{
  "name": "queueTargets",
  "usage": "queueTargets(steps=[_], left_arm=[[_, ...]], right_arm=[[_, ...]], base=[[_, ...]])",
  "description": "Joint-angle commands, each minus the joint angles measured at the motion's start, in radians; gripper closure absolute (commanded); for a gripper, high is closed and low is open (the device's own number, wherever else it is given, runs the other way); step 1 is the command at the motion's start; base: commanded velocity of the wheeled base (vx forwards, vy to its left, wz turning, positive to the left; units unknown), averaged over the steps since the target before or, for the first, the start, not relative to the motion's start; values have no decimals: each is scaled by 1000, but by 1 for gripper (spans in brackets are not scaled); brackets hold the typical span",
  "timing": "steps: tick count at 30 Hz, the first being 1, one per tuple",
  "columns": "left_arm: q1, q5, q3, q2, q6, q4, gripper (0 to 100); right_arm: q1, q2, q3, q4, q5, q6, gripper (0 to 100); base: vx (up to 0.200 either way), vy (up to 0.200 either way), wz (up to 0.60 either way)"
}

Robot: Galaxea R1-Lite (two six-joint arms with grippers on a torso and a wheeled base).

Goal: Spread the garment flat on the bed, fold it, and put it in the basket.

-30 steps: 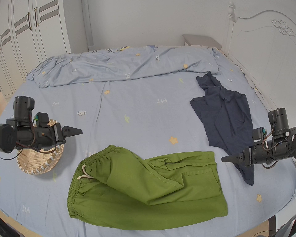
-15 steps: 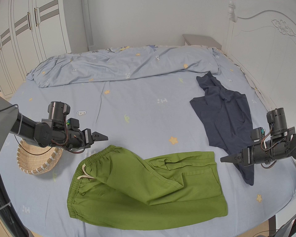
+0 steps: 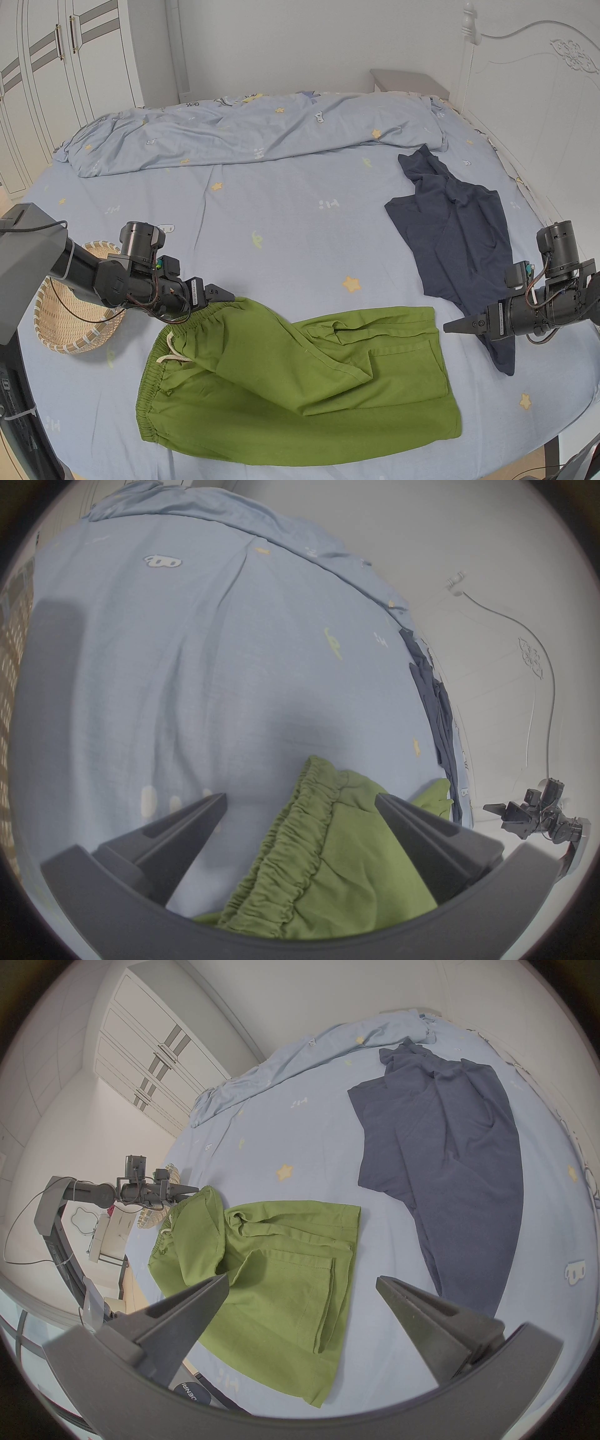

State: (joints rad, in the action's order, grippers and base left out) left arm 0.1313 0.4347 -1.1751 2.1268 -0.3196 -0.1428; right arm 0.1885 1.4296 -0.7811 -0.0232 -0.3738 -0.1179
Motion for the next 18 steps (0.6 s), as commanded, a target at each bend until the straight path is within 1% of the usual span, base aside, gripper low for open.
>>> queueTargets(steps=[1, 12, 17, 18], left_arm=[[2, -1, 3, 15, 1, 2, 100], [1, -1, 12, 2, 2, 2, 100], [-15, -17, 41, -80, -10, 6, 100], [-28, -22, 49, -108, -12, 6, 100]], right_arm=[[-1, 2, 0, 0, 0, 0, 0], [-3, 2, 0, 0, 0, 0, 0], [-6, 2, 0, 0, 0, 0, 0], [-6, 3, 0, 0, 0, 0, 0]], base=[[0, 0, 0], [0, 0, 0], [0, 0, 0], [0, 0, 0]])
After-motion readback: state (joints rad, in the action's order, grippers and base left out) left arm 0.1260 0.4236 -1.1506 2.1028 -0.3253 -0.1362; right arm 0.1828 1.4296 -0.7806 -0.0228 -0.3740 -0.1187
